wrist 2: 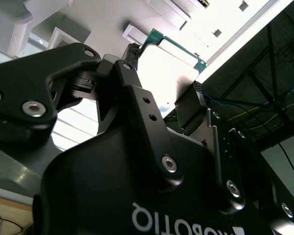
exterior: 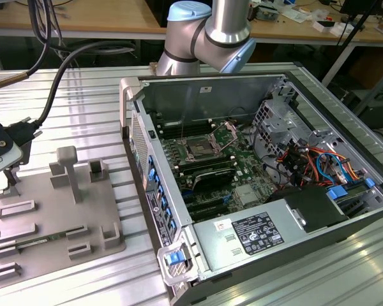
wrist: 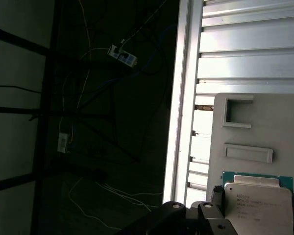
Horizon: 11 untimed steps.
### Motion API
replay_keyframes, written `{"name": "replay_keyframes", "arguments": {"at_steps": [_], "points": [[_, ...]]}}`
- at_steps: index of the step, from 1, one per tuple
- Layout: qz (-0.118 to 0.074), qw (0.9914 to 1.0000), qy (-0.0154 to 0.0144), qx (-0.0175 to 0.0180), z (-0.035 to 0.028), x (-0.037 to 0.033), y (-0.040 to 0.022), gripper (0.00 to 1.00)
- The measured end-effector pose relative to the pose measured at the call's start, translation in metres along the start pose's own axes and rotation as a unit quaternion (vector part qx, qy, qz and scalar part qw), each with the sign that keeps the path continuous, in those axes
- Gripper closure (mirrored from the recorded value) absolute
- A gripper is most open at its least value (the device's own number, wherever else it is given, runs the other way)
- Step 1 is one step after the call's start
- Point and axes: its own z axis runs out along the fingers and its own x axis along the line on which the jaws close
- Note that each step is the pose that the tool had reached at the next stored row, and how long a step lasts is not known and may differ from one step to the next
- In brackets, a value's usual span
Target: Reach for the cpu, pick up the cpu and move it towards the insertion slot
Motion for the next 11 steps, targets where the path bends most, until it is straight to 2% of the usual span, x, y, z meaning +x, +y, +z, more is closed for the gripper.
{"name": "replay_keyframes", "arguments": {"at_steps": [5,8,11], "points": [[0.000,1.00000,0.0000,0.0000,-0.0037,0.0001,0.0001,0.45],[-0.001,1.00000,0.0000,0.0000,-0.0108,0.0003,0.0004,0.45],[-0.002,1.00000,0.0000,0.0000,-0.0138,0.0003,0.0005,0.45]]}}
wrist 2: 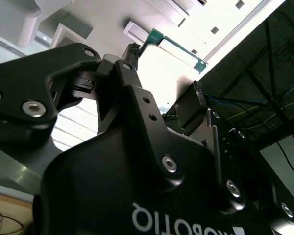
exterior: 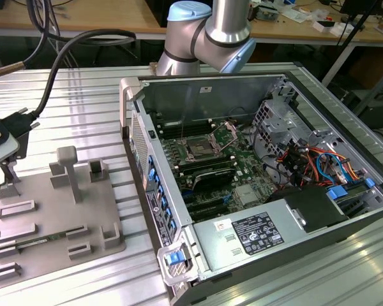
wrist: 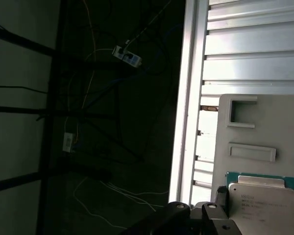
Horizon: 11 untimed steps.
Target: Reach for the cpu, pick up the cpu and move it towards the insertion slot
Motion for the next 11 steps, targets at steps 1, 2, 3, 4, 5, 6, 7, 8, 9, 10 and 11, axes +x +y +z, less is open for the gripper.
{"name": "replay_keyframes", "arguments": {"at_steps": [1,2,3,4,5,6,7,8,9,10,11], "points": [[0.000,1.00000,0.0000,0.0000,-0.0005,0.0000,0.0000,0.45],[0.000,1.00000,0.0001,0.0000,-0.0012,0.0000,0.0001,0.45],[-0.001,1.00000,0.0000,0.0000,-0.0014,0.0000,0.0001,0.45],[-0.001,1.00000,0.0000,0.0000,-0.0017,0.0000,0.0001,0.45],[-0.001,1.00000,0.0001,0.0001,-0.0021,0.0001,0.0001,0.45],[-0.001,1.00000,0.0001,0.0000,-0.0023,0.0001,0.0001,0.45],[-0.001,1.00000,0.0001,0.0000,-0.0025,0.0001,0.0001,0.45],[-0.002,1.00000,0.0001,0.0001,-0.0028,0.0001,0.0001,0.45],[-0.002,1.00000,0.0001,0.0000,-0.0030,0.0001,0.0001,0.45],[-0.002,1.00000,0.0001,0.0001,-0.0031,0.0002,0.0001,0.45],[-0.003,1.00000,0.0002,0.0001,-0.0032,0.0002,0.0001,0.45]]}}
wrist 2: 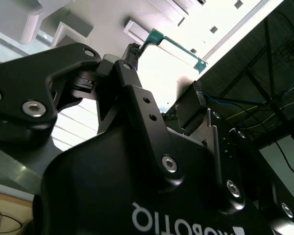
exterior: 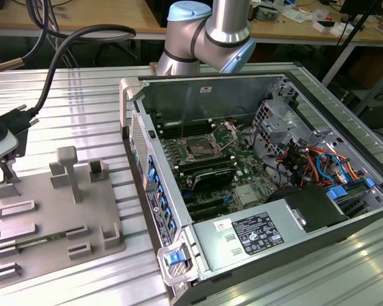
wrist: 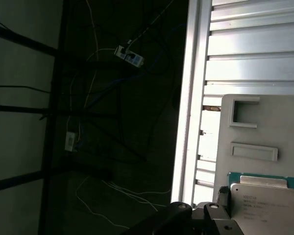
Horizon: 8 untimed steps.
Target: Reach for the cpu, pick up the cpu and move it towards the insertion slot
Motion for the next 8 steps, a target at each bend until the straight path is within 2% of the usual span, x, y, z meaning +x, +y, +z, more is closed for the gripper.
{"name": "replay_keyframes", "arguments": {"at_steps": [8], "points": [[-0.002,1.00000,0.0001,0.0001,-0.0004,0.0004,0.0000,0.45]]}}
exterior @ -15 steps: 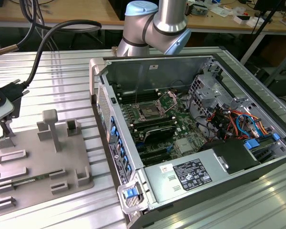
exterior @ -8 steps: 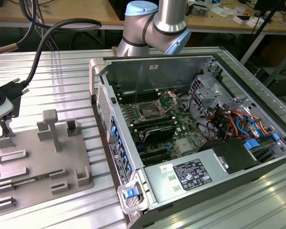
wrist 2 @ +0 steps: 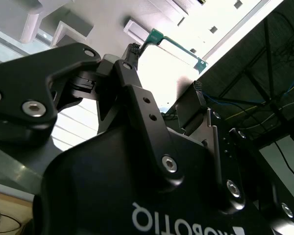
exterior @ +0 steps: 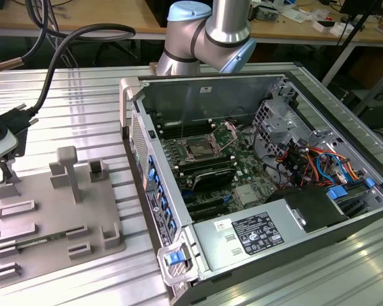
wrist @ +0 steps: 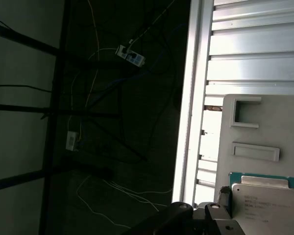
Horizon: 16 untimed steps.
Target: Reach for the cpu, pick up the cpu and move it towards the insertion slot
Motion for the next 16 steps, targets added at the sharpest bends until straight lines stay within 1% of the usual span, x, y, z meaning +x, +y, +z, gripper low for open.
{"name": "replay_keyframes", "arguments": {"at_steps": [5,11,16], "points": [[-0.003,1.00000,0.0000,0.0000,-0.0006,0.0002,0.0000,0.45],[-0.008,0.99997,0.0003,0.0002,-0.0042,0.0003,0.0002,0.45],[-0.009,0.99996,0.0004,0.0004,-0.0048,0.0003,0.0003,0.45]]}}
